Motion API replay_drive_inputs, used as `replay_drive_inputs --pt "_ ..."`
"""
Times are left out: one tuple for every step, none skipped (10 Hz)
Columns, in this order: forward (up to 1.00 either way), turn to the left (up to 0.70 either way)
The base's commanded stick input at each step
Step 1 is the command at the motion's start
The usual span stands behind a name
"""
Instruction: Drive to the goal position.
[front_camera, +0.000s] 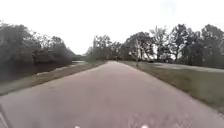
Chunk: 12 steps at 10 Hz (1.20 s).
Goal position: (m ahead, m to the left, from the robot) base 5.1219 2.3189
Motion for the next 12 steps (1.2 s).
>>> replay_drive_inputs --pt "0.7 0.0" --pt "0.7 0.0" --pt "0.7 0.0" --pt "0.7 0.0" --pt "0.7 0.0" --pt "0.7 0.0" --pt "0.7 0.0" --pt "0.7 0.0" --pt "0.7 0.0" --pt "0.7 0.0" --pt "0.7 0.0" --pt "0.7 0.0"
